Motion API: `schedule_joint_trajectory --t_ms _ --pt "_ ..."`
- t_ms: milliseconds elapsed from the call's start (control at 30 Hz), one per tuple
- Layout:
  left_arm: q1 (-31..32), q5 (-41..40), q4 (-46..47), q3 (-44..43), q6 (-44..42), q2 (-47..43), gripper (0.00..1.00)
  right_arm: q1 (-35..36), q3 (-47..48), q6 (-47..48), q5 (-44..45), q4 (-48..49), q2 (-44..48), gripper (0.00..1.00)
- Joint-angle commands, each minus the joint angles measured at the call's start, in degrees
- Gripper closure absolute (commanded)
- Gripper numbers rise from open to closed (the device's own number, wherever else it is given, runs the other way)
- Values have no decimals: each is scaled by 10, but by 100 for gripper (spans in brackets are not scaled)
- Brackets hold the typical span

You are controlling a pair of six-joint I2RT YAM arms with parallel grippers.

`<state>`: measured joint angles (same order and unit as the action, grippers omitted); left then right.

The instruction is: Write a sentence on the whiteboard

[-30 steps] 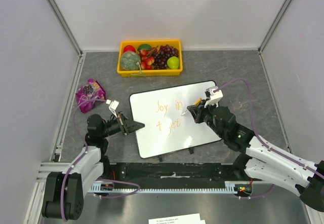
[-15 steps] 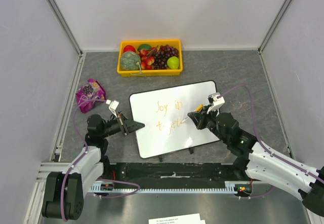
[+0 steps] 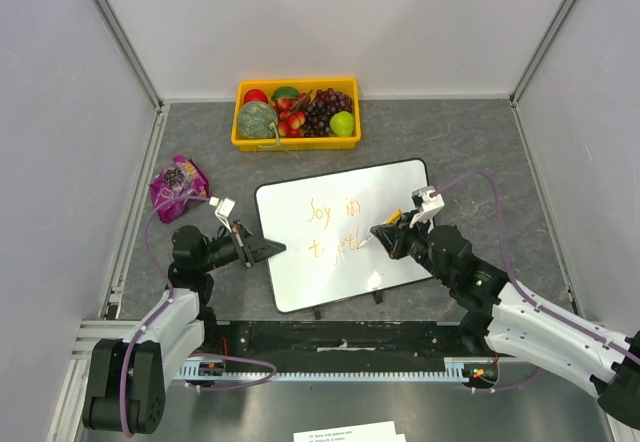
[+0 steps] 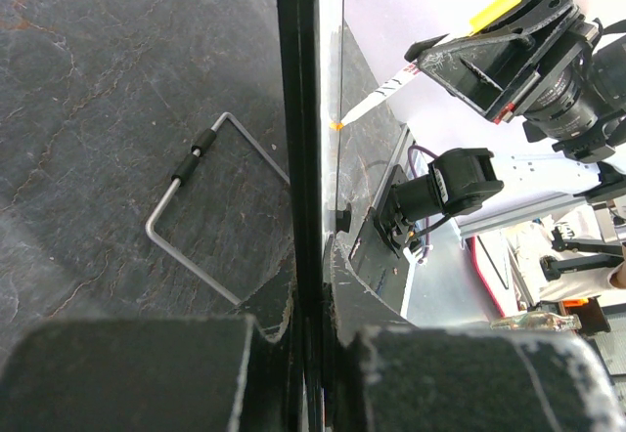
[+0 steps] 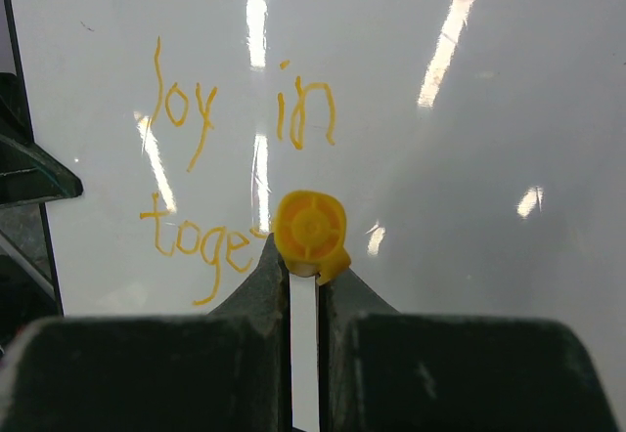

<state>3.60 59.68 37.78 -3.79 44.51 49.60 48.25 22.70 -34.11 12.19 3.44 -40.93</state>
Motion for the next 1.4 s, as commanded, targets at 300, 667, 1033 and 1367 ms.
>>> schedule_joint_trajectory --t_ms 300,667,1033,1367 --pt "0 2 8 11 -57 1 98 -3 54 35 63 -7 -36 100" --pt "1 2 8 12 -56 1 98 -4 67 55 93 -8 -38 100" --pt "1 1 8 11 -58 1 98 -3 38 50 65 -50 -18 100" --pt "0 2 8 11 -58 2 98 -4 2 36 35 -70 7 100"
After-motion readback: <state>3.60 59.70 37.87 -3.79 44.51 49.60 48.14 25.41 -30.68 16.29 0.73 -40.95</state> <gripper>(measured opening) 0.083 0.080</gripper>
